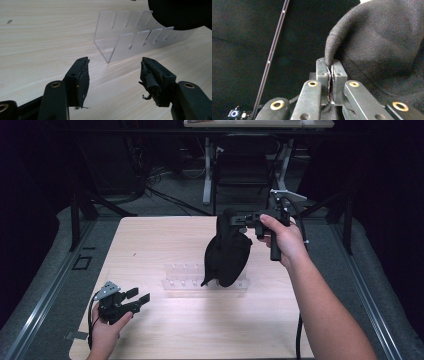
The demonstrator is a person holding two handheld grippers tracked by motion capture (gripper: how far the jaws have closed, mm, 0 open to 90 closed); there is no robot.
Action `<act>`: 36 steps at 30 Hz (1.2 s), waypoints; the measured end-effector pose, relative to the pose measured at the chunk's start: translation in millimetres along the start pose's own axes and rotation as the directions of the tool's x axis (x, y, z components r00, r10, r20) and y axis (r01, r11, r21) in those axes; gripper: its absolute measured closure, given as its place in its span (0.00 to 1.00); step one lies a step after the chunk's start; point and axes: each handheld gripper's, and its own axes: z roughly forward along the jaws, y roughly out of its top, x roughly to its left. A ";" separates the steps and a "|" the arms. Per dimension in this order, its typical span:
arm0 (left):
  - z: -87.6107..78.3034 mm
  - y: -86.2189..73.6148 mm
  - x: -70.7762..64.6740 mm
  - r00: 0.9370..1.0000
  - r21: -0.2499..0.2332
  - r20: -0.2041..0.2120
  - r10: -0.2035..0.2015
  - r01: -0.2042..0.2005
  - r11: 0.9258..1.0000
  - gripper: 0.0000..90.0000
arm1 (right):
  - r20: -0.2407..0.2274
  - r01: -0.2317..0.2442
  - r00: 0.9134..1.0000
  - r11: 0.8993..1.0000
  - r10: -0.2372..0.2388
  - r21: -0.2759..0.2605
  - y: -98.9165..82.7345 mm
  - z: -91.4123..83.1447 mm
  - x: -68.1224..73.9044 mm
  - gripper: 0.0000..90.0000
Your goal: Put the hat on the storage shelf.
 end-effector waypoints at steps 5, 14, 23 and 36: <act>0.0 7.4 -9.7 1.000 -0.021 0.024 0.019 -0.018 1.000 0.46 | -0.011 -0.015 1.000 1.000 0.015 -0.011 -3.2 3.5 -0.3 0.96; 11.1 28.6 -38.9 0.989 -0.009 0.070 0.132 -0.132 0.991 0.46 | -0.016 -0.029 0.999 0.999 0.029 -0.030 -5.2 4.5 -1.3 0.96; 32.1 51.8 -75.1 0.969 -0.022 0.134 0.209 -0.208 0.978 0.48 | -0.020 -0.030 0.999 0.999 0.029 -0.033 -6.6 7.7 0.4 0.96; 54.4 67.7 -114.9 0.936 -0.024 0.205 0.288 -0.289 0.957 0.51 | -0.028 -0.030 0.999 0.999 0.029 -0.035 -6.7 10.0 0.2 0.96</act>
